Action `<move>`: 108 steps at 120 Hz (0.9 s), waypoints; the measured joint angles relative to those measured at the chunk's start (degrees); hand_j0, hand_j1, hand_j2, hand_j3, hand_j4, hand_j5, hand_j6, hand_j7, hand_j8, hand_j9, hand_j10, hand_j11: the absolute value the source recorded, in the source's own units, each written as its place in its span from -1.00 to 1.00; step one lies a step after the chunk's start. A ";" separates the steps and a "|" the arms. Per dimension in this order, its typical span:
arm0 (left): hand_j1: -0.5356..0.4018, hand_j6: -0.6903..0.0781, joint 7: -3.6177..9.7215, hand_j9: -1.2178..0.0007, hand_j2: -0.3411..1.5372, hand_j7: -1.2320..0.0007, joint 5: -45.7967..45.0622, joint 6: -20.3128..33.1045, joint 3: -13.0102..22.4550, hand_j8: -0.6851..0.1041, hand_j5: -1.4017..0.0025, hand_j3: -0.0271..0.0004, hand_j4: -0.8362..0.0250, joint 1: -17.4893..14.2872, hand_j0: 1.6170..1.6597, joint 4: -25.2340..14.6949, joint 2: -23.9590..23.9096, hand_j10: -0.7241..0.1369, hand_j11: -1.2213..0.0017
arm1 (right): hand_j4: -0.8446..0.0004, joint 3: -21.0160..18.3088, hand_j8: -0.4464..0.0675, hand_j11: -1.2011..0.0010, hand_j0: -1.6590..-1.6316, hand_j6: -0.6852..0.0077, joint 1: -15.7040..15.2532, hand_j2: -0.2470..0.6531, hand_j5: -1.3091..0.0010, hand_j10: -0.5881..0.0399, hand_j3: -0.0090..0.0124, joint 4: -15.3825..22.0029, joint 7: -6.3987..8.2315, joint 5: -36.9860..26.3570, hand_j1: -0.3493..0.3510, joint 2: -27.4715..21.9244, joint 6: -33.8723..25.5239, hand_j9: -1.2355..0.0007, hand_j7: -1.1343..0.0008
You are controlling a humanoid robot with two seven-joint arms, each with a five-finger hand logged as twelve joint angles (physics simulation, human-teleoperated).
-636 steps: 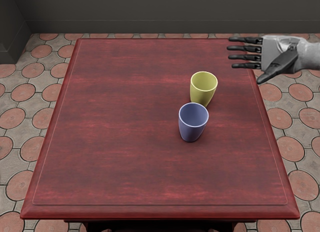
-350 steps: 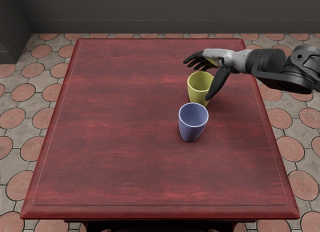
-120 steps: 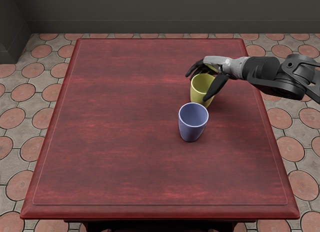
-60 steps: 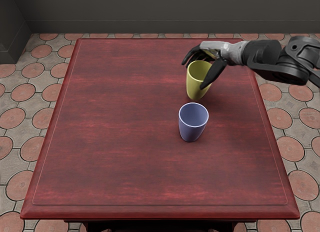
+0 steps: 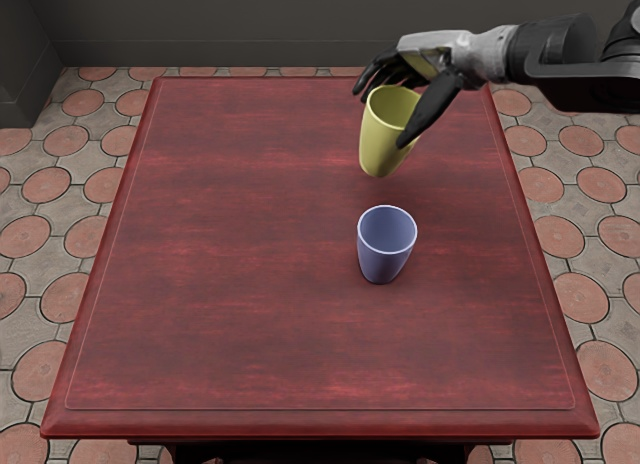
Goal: Pick up cup and place in cup with right hand
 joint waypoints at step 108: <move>0.86 0.77 0.00 0.98 -0.63 0.98 0.00 0.00 0.00 0.71 0.98 0.97 0.92 0.00 0.92 0.00 0.00 0.66 0.98 | -0.12 -0.75 -0.17 -0.09 -0.61 -0.11 0.36 -0.47 -0.02 0.10 -0.18 14.77 -0.16 9.32 0.22 -11.20 5.03 -0.06 -0.13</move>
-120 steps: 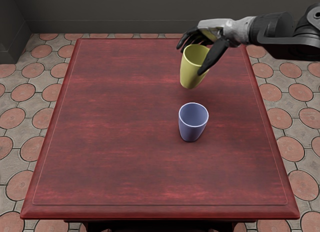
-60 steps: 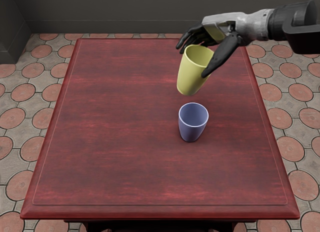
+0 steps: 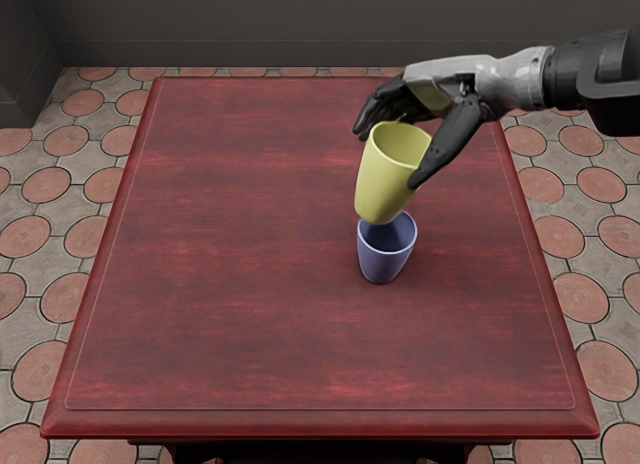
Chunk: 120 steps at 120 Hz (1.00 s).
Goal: Pick up cup and place in cup with right hand
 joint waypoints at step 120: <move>0.86 0.77 0.00 0.98 -0.63 0.98 0.00 0.00 0.00 0.71 0.98 0.97 0.92 0.00 0.92 0.01 0.00 0.66 0.98 | -0.10 -0.25 -0.20 -0.07 -0.64 -0.12 -4.81 -0.47 0.00 0.09 -0.17 0.71 0.00 -2.38 0.22 -0.40 -1.46 -0.04 -0.11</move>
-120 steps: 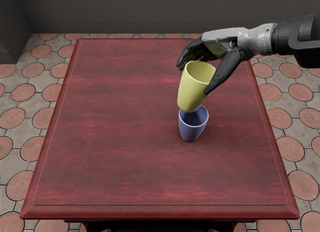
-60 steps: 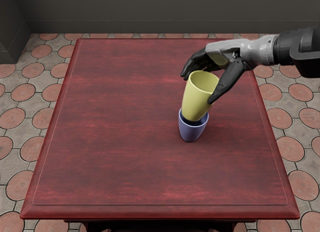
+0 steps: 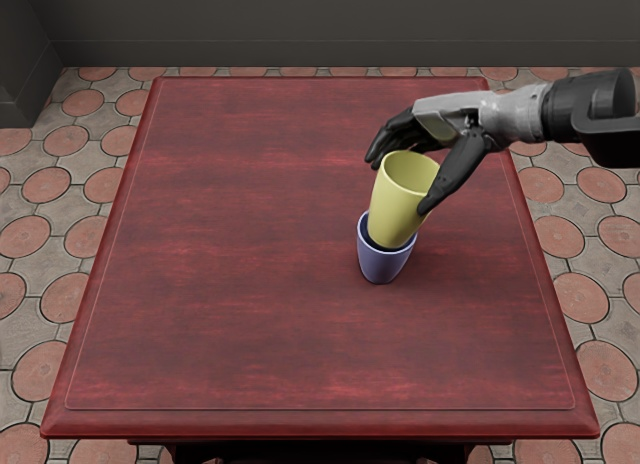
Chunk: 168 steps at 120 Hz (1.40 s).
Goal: Pick up cup and place in cup with right hand
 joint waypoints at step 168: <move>0.86 0.77 0.00 0.98 -0.63 0.98 0.00 0.00 0.00 0.71 0.98 0.97 0.92 0.00 0.92 -0.01 0.00 0.66 0.98 | 0.91 1.86 0.60 0.92 -0.92 0.87 -1.34 -0.46 0.92 0.76 -0.16 -2.89 -0.42 8.28 -0.88 0.95 -1.19 0.92 0.91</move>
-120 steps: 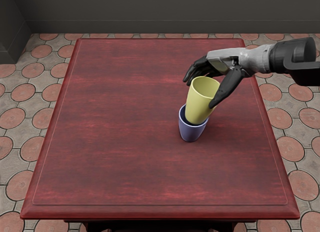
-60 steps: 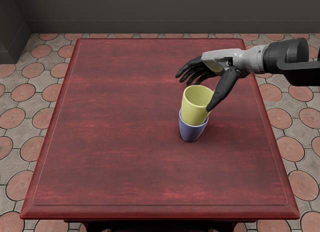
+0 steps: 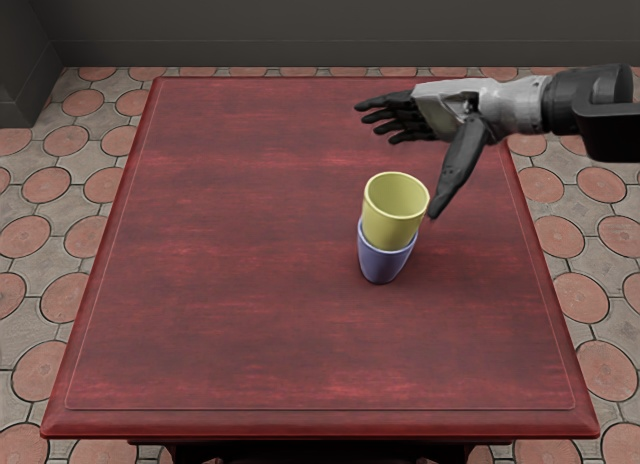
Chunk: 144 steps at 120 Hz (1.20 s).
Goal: Pick up cup and place in cup with right hand
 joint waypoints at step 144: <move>0.86 0.77 0.00 0.98 -0.63 0.98 0.00 -0.04 -0.01 0.71 0.98 0.96 0.92 0.00 0.92 -0.12 0.00 0.66 0.98 | 1.00 2.27 0.74 1.00 -0.93 0.98 -4.60 -0.45 1.00 0.87 -0.16 -0.44 1.46 18.20 -1.00 -14.92 8.46 1.00 1.00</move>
